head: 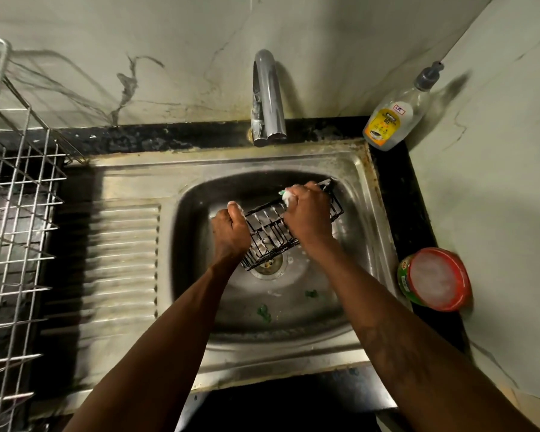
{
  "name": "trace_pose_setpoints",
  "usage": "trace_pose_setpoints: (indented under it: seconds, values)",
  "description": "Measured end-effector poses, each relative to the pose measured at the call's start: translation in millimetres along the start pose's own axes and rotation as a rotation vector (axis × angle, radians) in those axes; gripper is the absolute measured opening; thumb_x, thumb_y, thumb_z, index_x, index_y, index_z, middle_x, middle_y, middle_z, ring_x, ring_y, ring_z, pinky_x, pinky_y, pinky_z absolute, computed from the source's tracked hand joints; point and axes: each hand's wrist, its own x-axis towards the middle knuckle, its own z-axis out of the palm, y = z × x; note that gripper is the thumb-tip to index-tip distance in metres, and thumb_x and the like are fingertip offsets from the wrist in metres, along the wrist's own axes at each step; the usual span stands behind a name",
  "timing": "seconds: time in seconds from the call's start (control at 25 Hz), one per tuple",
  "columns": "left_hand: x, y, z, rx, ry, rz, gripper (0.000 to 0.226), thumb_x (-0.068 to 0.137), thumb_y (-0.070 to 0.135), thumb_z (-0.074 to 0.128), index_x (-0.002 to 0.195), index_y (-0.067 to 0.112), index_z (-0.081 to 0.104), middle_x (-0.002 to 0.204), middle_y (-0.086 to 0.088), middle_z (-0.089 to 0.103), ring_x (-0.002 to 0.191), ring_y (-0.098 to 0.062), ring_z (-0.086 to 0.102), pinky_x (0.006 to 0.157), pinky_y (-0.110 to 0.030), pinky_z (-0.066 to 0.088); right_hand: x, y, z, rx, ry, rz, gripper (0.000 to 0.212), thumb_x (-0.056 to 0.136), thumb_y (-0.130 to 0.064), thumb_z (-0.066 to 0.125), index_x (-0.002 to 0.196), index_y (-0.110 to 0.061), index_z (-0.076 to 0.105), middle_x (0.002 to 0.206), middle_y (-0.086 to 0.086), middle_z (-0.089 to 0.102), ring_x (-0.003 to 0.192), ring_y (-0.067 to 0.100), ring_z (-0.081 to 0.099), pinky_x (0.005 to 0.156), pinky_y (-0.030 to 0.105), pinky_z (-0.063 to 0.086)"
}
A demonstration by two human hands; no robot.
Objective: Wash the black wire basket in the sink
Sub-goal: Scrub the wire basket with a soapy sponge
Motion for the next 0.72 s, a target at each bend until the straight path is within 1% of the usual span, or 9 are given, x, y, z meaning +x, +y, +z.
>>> trace_pose_setpoints:
  seconds: [0.04,0.12,0.2,0.28,0.4,0.48,0.52,0.64,0.72]
  values:
    - [-2,7,-2,-0.008,0.008,-0.021,0.048,0.107,0.025,0.036,0.061,0.013,0.047,0.06,0.001,0.042,0.06,-0.015,0.042,0.058,-0.034,0.033,-4,-4,-1,0.013,-0.007,-0.04,0.029,0.093,-0.007,0.063,0.122,-0.006,0.069,0.112,0.013,0.062,0.096,0.02,0.056,0.077,0.024,0.046]
    - [-6,18,-5,-0.001,0.015,-0.057,0.044,0.107,0.023,0.036,0.086,-0.004,0.063,0.079,-0.009,0.053,0.076,-0.018,0.046,0.074,-0.04,0.04,-22,-23,5,0.069,-0.037,-0.254,0.024,0.091,-0.002,0.063,0.113,-0.006,0.073,0.096,0.011,0.064,0.081,0.017,0.056,0.067,0.028,0.05]
    - [-6,18,-6,0.016,0.016,-0.071,0.047,0.107,0.025,0.036,0.101,-0.013,0.062,0.104,-0.026,0.061,0.093,-0.03,0.057,0.087,-0.044,0.043,-34,-26,10,0.102,-0.055,-0.459,0.023,0.086,0.004,0.065,0.105,-0.004,0.075,0.09,0.011,0.065,0.077,0.02,0.06,0.065,0.032,0.054]
    - [-4,12,-6,0.019,0.005,-0.092,0.048,0.107,0.028,0.035,0.102,-0.012,0.061,0.115,-0.031,0.059,0.105,-0.039,0.057,0.092,-0.044,0.042,-41,-15,7,0.108,-0.067,-0.513,0.024,0.085,0.007,0.066,0.104,-0.004,0.076,0.096,0.011,0.066,0.084,0.02,0.062,0.073,0.033,0.057]
    - [-4,13,-6,0.017,0.023,-0.093,0.046,0.107,0.03,0.036,0.089,-0.005,0.061,0.099,-0.023,0.06,0.093,-0.033,0.058,0.087,-0.044,0.044,-67,0,-2,0.185,-0.035,-0.42,0.027,0.088,0.009,0.065,0.107,-0.006,0.077,0.102,0.006,0.071,0.09,0.01,0.063,0.083,0.023,0.056]
    - [-2,14,-7,0.01,0.026,-0.054,0.046,0.106,0.028,0.037,0.075,0.002,0.058,0.083,-0.017,0.058,0.08,-0.027,0.058,0.078,-0.045,0.046,-63,-9,3,0.223,-0.024,-0.383,0.025,0.088,0.008,0.066,0.106,-0.007,0.077,0.1,0.005,0.073,0.087,0.01,0.065,0.08,0.024,0.056]
    - [-2,14,-8,0.011,0.023,-0.048,0.046,0.107,0.028,0.037,0.074,0.003,0.058,0.083,-0.016,0.059,0.078,-0.025,0.056,0.077,-0.044,0.046,-53,-17,7,0.221,-0.026,-0.386,0.023,0.088,0.007,0.066,0.104,-0.006,0.078,0.098,0.007,0.072,0.086,0.013,0.066,0.078,0.027,0.057]
    - [2,16,-10,0.009,0.001,-0.096,0.045,0.106,0.034,0.035,0.095,-0.001,0.062,0.103,-0.015,0.057,0.093,-0.025,0.055,0.087,-0.038,0.043,-35,-20,9,0.166,-0.096,-0.412,0.021,0.089,0.001,0.066,0.106,-0.006,0.077,0.098,0.008,0.067,0.087,0.016,0.062,0.078,0.031,0.056]
    - [7,15,-10,-0.002,-0.021,-0.099,0.043,0.107,0.034,0.035,0.081,0.007,0.055,0.091,-0.008,0.054,0.082,-0.021,0.051,0.08,-0.033,0.039,-52,-9,-2,0.166,-0.125,-0.44,0.021,0.092,0.001,0.066,0.109,-0.006,0.076,0.101,0.007,0.066,0.088,0.012,0.06,0.077,0.029,0.056]
